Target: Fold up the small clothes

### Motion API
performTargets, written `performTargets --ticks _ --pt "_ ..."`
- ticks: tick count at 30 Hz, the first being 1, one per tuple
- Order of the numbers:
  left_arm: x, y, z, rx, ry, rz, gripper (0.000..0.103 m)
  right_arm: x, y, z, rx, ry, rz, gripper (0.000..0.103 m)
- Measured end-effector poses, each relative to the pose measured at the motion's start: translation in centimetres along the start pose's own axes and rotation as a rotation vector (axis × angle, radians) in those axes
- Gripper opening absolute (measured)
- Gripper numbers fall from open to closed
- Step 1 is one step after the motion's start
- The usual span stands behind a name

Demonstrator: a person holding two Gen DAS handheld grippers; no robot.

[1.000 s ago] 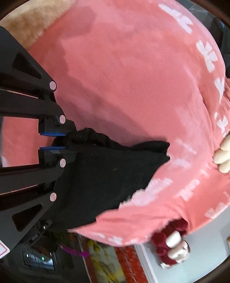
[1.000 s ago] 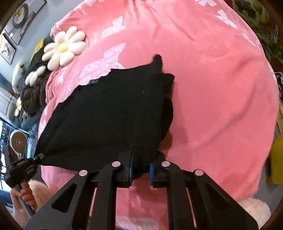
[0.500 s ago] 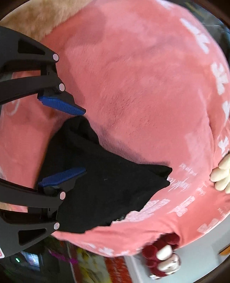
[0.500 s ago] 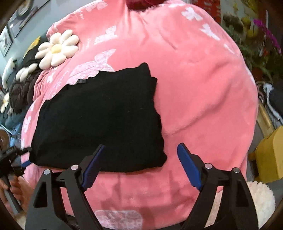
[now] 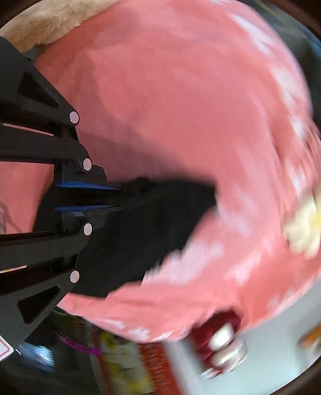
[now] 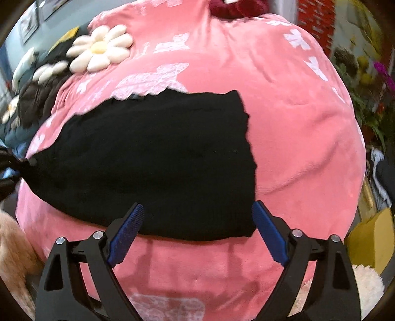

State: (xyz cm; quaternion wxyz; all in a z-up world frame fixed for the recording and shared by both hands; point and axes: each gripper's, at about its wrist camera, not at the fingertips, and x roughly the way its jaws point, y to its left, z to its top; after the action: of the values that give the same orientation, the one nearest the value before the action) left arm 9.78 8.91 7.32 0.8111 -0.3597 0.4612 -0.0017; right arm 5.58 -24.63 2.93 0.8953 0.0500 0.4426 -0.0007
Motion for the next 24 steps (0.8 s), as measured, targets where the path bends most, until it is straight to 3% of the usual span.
performTargets --ticks 4,6,8,11,13,15,18,20,22,24 --pt "-2.2 -12.3 -2.4 0.315 -0.069 -0.089 0.006 0.0 -2.3 0.3 0.142 0.004 0.039 0.089" --pt "-1.0 -16.0 -4.4 0.387 -0.012 -0.142 0.006 -0.1 -3.5 0.3 0.206 -0.001 0.052 0.089" --pt "2.1 -18.4 -7.1 0.452 0.070 -0.126 0.006 -0.3 -4.5 0.3 0.262 -0.007 0.061 0.089" --pt "7.3 -17.6 -10.7 0.467 0.216 -0.016 0.010 -0.4 -5.4 0.2 0.314 -0.013 0.072 0.089" --pt "8.1 -15.3 -11.8 0.390 0.244 -0.002 0.011 -0.7 -5.8 0.2 0.340 -0.022 0.083 0.089" --pt "7.8 -14.1 -12.2 0.374 0.236 -0.007 0.015 -0.7 -6.0 0.3 0.353 -0.028 0.114 0.089" --pt "5.3 -12.3 -12.4 0.491 0.175 0.085 0.026 -0.1 -4.9 1.2 0.310 0.000 0.176 0.089" --pt "3.9 -11.5 -12.0 0.529 0.138 0.087 0.029 0.2 -3.4 2.2 0.249 0.008 0.225 0.089" --pt "2.2 -9.8 -11.4 0.537 0.107 0.108 0.043 0.7 -1.2 3.6 0.181 0.022 0.270 0.090" --pt "1.2 -8.4 -11.0 0.522 0.101 0.108 0.043 1.9 0.9 4.8 0.128 0.060 0.286 0.092"
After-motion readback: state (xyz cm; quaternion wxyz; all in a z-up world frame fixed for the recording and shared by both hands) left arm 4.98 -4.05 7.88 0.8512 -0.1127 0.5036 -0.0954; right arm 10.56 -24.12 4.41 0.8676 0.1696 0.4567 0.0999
